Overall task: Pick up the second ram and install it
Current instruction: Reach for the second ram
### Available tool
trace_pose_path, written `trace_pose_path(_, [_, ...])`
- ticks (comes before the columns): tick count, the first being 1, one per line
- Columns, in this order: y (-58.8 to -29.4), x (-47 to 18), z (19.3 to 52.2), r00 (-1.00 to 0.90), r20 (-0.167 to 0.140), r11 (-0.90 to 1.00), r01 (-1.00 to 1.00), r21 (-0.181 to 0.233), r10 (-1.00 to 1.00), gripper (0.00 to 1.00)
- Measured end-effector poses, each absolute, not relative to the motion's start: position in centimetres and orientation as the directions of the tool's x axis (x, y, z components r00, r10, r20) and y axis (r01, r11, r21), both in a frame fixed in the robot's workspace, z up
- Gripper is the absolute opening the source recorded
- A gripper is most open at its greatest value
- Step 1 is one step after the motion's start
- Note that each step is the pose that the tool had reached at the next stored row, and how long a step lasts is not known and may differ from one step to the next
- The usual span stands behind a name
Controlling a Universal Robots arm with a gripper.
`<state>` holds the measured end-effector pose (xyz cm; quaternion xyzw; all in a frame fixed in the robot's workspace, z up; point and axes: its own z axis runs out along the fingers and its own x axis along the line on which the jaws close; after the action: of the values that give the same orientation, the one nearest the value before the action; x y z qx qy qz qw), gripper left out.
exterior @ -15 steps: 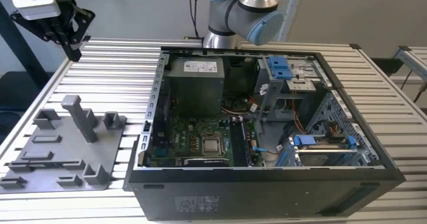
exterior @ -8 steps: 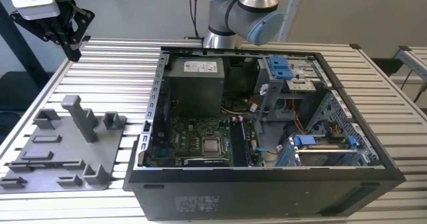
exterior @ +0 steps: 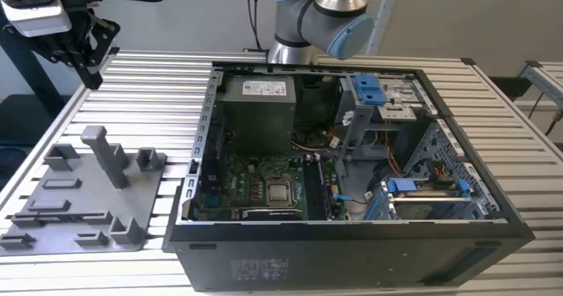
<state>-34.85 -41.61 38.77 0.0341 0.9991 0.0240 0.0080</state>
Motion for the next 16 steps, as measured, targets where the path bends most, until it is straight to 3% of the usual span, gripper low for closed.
trace_pose_path(16, [-43.7,-41.3,38.5,-0.998,-0.014,0.996,0.068,0.053,0.069,0.11])
